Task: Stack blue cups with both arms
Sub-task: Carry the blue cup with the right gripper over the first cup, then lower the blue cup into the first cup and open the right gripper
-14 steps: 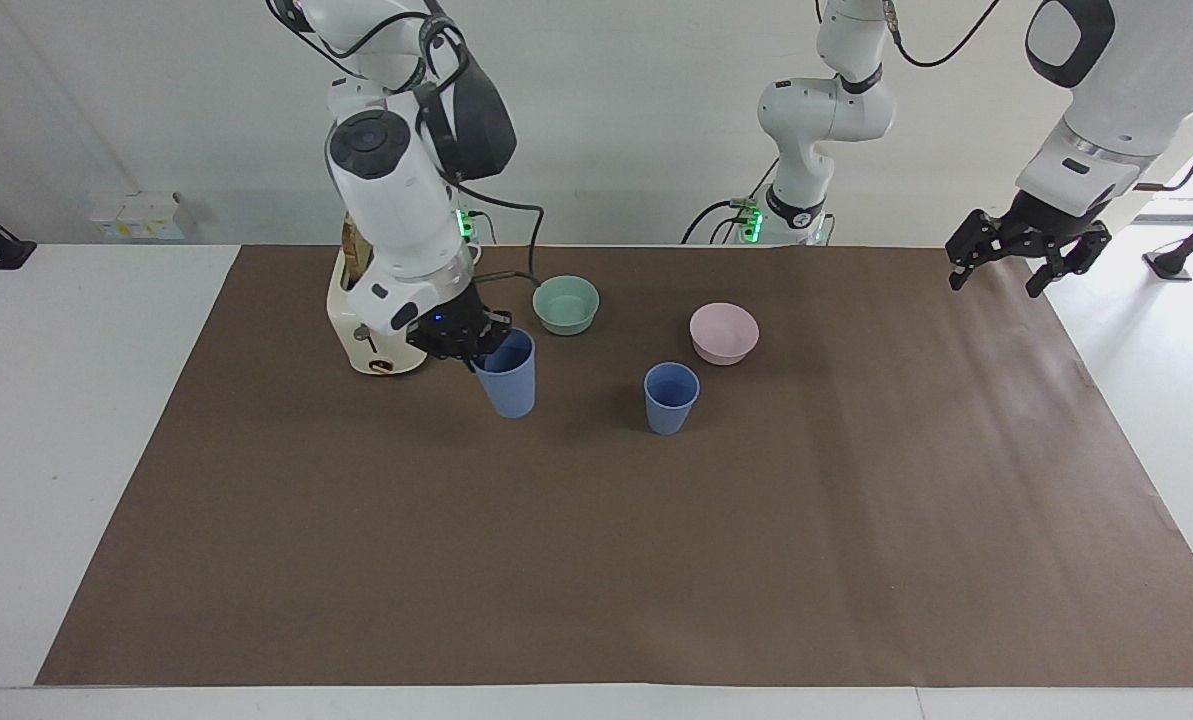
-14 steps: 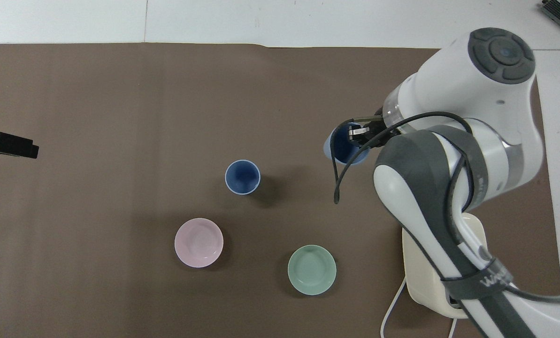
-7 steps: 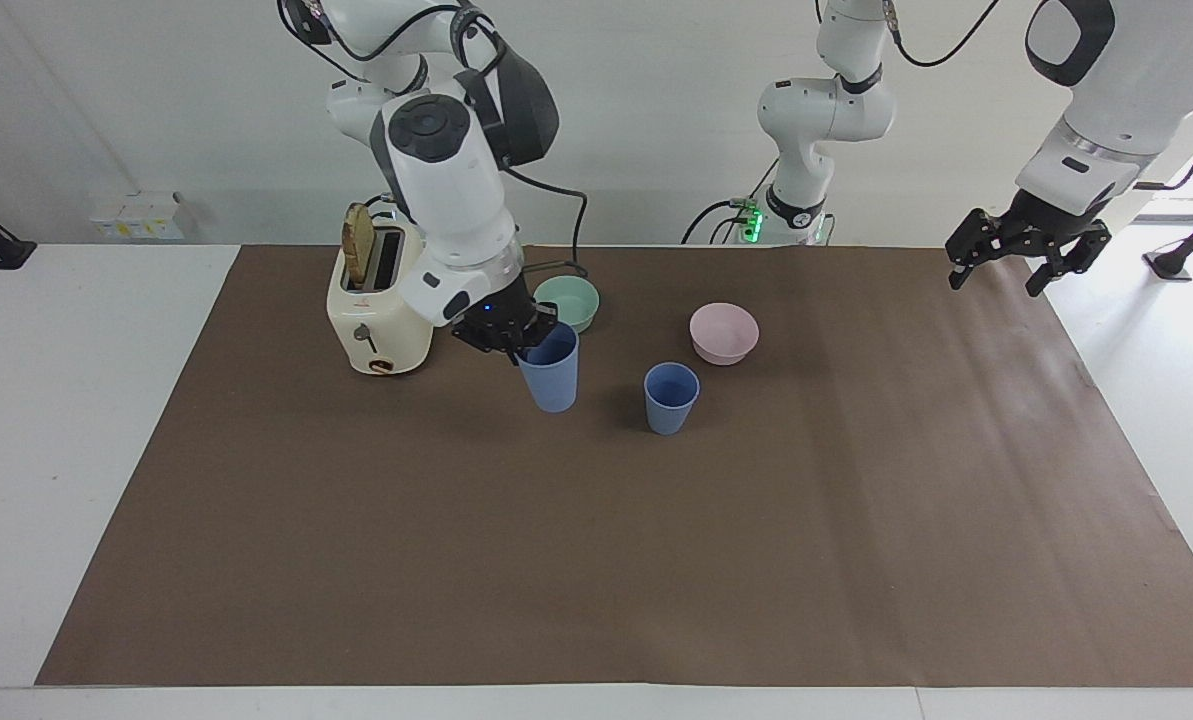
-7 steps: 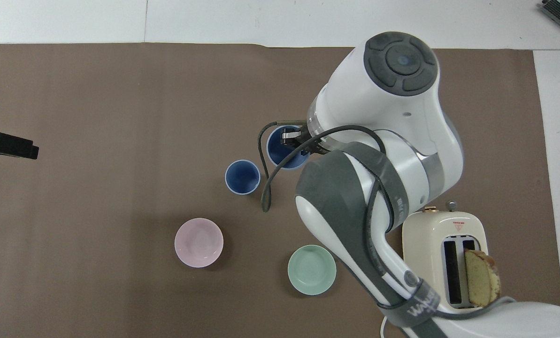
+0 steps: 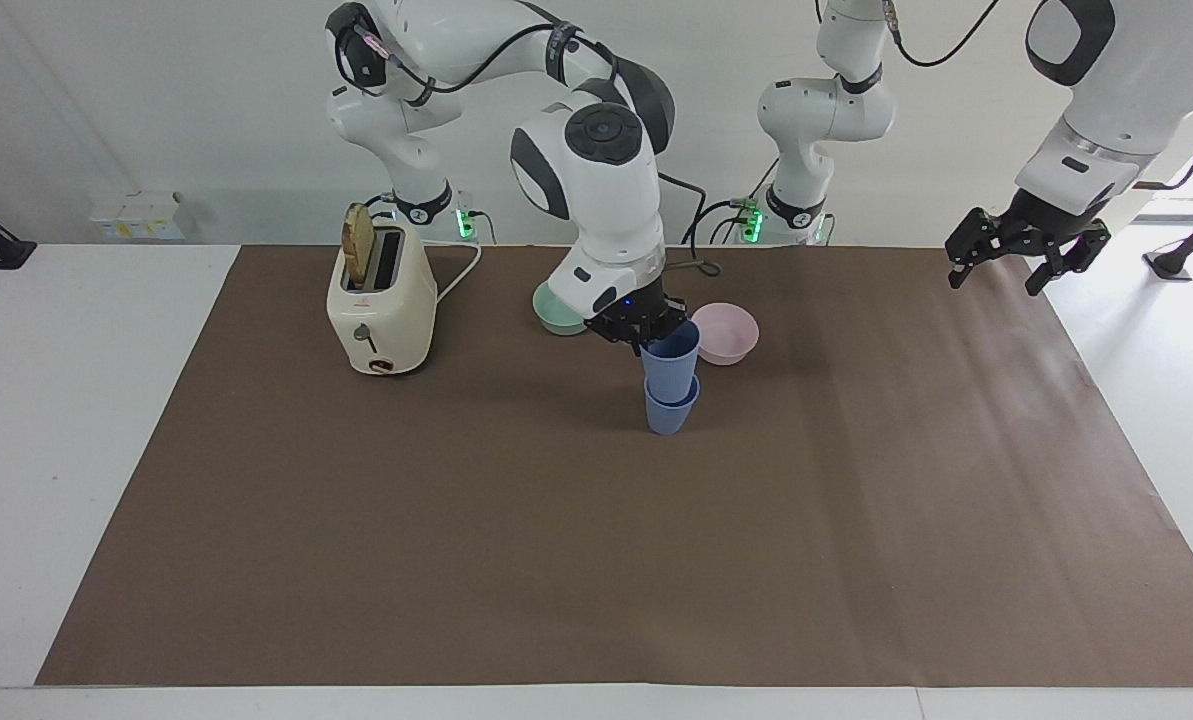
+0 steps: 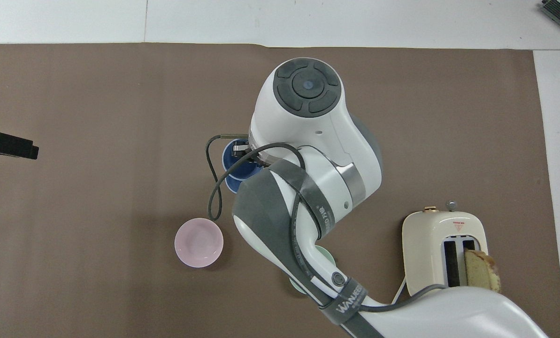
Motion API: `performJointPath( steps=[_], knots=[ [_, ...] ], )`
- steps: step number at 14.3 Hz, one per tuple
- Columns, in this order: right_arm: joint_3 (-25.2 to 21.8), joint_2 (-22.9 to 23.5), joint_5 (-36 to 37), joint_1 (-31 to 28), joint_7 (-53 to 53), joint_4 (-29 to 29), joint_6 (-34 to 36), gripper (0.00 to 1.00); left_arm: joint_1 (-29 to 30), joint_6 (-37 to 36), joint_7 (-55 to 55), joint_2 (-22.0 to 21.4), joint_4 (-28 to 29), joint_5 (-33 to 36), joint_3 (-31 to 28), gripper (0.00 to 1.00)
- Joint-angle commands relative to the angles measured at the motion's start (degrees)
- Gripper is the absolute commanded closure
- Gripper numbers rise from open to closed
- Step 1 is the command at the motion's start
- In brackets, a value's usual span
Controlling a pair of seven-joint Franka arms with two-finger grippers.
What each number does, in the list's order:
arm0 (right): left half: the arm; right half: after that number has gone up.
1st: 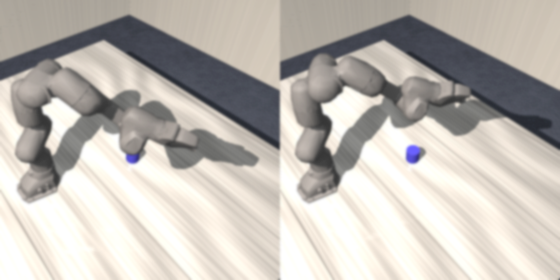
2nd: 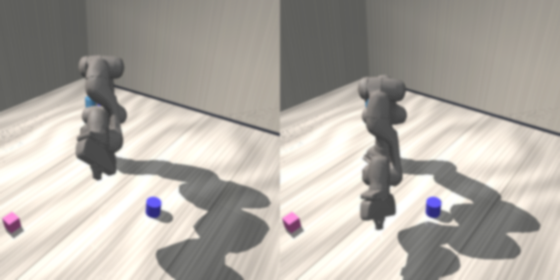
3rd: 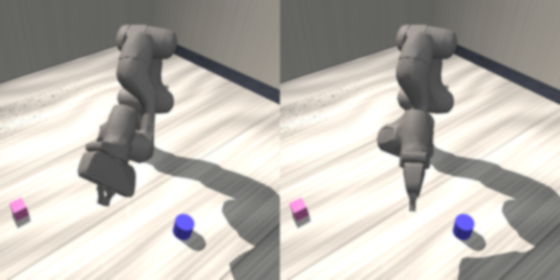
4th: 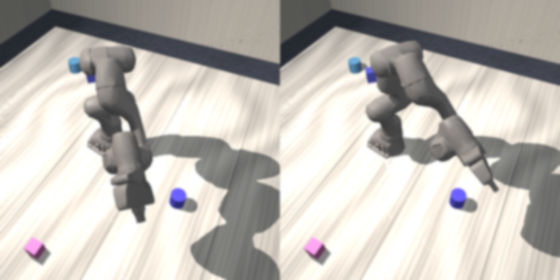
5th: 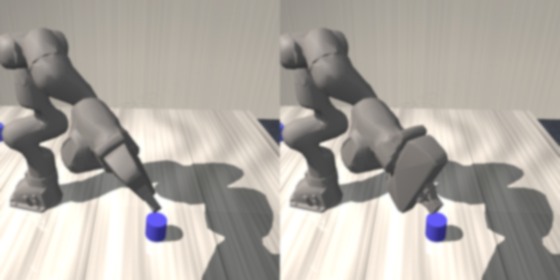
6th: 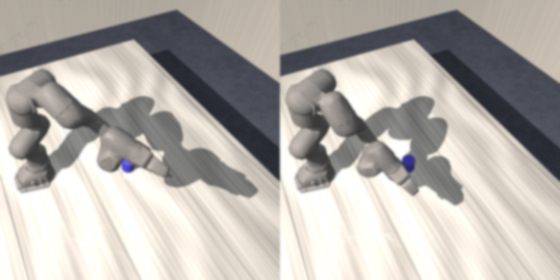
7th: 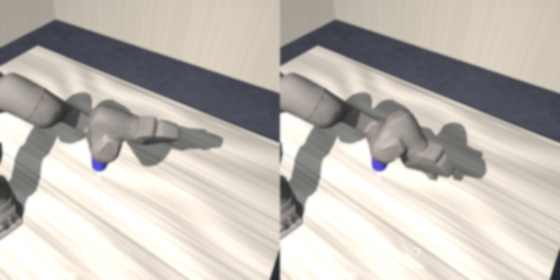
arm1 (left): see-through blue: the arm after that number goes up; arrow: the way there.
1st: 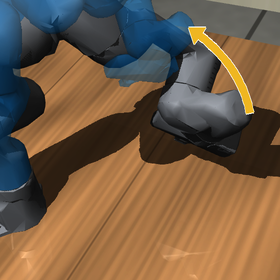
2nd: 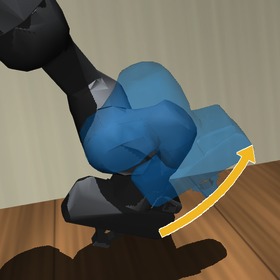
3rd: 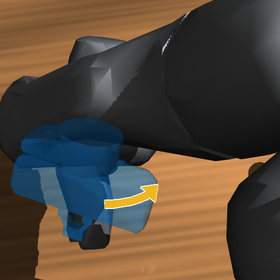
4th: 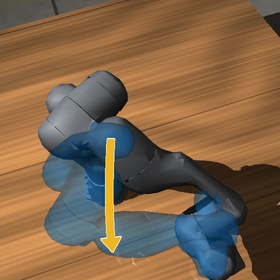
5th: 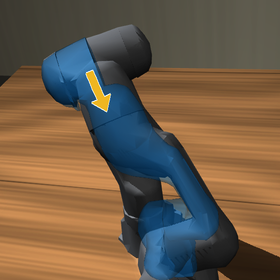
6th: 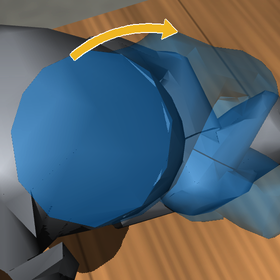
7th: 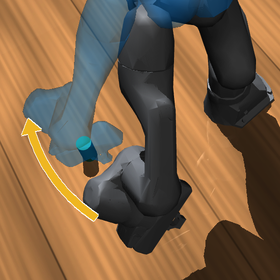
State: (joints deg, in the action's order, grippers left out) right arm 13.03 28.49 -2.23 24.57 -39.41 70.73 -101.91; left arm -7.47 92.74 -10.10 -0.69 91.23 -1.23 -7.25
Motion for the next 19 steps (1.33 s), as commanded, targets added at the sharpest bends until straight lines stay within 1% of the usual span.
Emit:
performJointPath(
  steps=[1,11,16,19],
  knots=[
    [0.15,2.17,2.66,1.79,-1.98,-2.09,-0.04,1.0,0.79,-1.16,-0.36,0.34,-1.14,0.97,0.57,0.0],
    [0.07,1.92,3.02,2.5,-2.51,-1.38,4.0,1.0,0.79,-1.07,-0.27,0.07,-1.14,0.97,0.57,0.0],
    [0.33,2.0,3.1,1.62,-2.43,-0.51,2.95,1.0,0.79,-1.25,-0.27,0.07,-1.14,0.97,0.57,0.0],
    [0.24,2.09,3.19,1.1,-2.34,0.99,-0.29,1.0,0.79,-1.33,-0.27,-0.01,-1.14,0.97,0.57,0.0]
  ],
)
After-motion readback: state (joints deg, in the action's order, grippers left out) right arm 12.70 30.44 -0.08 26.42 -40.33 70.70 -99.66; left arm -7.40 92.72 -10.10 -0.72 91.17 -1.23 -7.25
